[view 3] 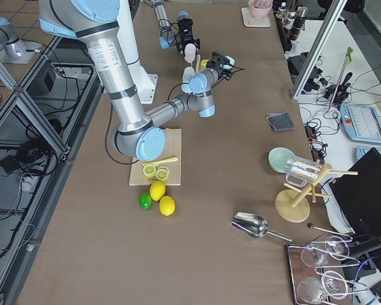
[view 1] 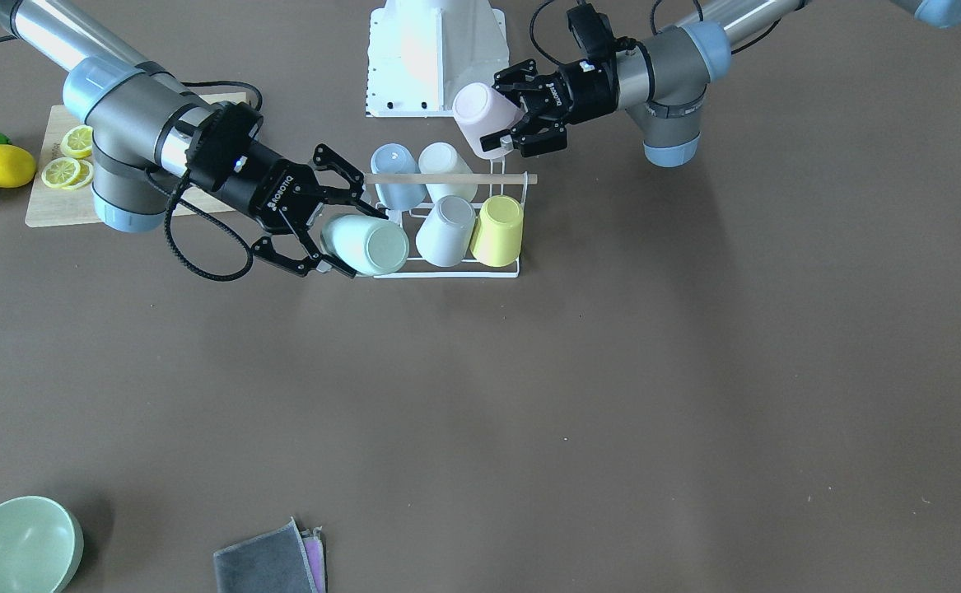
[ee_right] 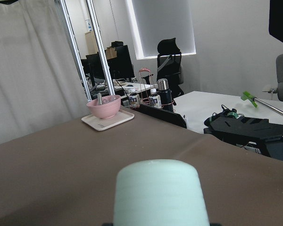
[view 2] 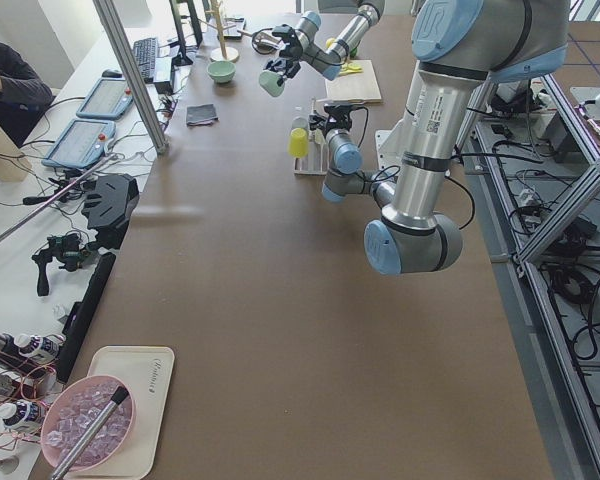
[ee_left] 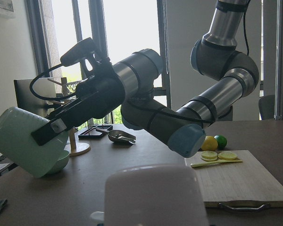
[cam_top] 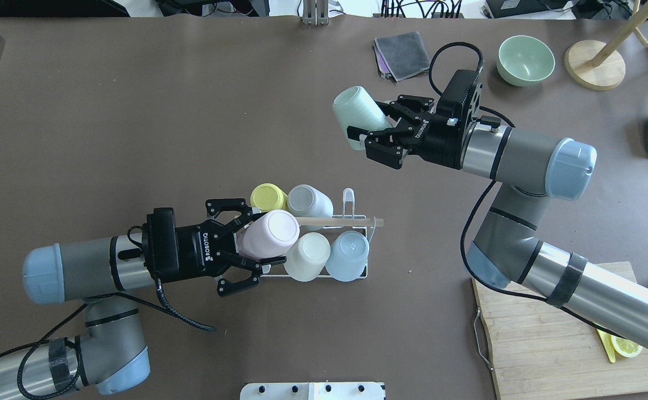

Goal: Place cup on cup holder

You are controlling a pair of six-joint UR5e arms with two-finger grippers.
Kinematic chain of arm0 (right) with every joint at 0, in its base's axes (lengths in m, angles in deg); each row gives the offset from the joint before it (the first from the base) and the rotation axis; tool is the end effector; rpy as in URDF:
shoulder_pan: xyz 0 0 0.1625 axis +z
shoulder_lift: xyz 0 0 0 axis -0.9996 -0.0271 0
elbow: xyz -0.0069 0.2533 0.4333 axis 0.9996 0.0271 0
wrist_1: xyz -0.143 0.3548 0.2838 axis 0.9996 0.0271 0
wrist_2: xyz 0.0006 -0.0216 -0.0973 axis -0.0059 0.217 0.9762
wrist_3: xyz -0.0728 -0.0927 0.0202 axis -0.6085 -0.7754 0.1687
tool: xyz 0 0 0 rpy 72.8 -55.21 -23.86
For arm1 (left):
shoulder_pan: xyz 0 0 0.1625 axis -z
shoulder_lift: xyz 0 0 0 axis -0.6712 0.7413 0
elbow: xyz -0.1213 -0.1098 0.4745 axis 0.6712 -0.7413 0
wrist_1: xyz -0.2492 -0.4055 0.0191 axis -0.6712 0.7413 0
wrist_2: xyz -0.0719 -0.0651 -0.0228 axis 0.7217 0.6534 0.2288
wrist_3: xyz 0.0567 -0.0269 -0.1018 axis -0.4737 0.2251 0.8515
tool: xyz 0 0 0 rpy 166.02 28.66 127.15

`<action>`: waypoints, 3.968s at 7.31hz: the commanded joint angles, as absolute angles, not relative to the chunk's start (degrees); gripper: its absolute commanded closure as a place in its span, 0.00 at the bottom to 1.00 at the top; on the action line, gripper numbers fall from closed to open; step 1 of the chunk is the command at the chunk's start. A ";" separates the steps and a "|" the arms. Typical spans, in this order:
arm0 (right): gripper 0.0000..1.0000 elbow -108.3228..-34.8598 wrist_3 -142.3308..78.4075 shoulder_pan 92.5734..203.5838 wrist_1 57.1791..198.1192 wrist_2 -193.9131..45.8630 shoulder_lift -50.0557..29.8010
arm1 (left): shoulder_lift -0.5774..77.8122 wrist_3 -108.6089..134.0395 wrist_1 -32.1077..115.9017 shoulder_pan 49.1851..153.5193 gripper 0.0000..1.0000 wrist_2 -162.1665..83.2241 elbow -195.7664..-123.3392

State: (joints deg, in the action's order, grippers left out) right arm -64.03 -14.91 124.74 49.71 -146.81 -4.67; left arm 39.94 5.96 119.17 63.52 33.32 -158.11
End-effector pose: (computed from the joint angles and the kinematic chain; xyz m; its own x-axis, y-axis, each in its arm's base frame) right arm -0.5059 -0.5219 0.3139 0.2596 -0.8380 0.4799 -0.5374 0.2875 0.7928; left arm 0.5609 -0.3529 0.3224 0.2298 0.9705 -0.0732 0.5580 -0.0697 0.8269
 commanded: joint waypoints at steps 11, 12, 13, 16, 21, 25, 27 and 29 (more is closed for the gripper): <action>1.00 -65.60 -27.19 115.52 49.58 -139.07 -6.93 | 40.03 2.82 119.06 62.81 1.00 33.65 -155.60; 1.00 -66.22 -27.19 115.34 49.58 -139.07 -7.90 | 40.03 2.82 119.15 62.81 1.00 33.74 -155.33; 1.00 -66.22 -27.28 114.82 49.58 -139.07 -8.34 | 40.03 2.82 119.15 62.81 1.00 33.74 -155.33; 0.86 -66.57 -26.76 114.73 49.58 -139.33 -8.87 | 39.94 2.82 119.59 62.81 1.00 33.74 -155.42; 0.00 -69.91 -26.76 114.81 48.45 -139.60 -12.83 | 39.85 2.82 121.17 62.81 0.01 33.74 -155.42; 0.00 -69.91 -26.67 115.60 47.92 -139.94 -13.70 | 39.33 2.91 121.44 62.81 0.01 33.74 -155.42; 0.00 -70.18 -26.58 120.40 48.87 -148.85 -16.07 | 38.19 3.52 120.74 62.99 0.01 33.74 -157.86; 0.00 -70.35 -26.49 129.97 53.95 -163.95 -18.53 | 33.55 3.61 110.52 63.77 0.01 33.83 -167.06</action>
State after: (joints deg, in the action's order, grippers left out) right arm -70.23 -26.57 124.24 50.87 -154.92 -17.05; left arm 36.30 3.54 116.77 63.32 33.80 -161.66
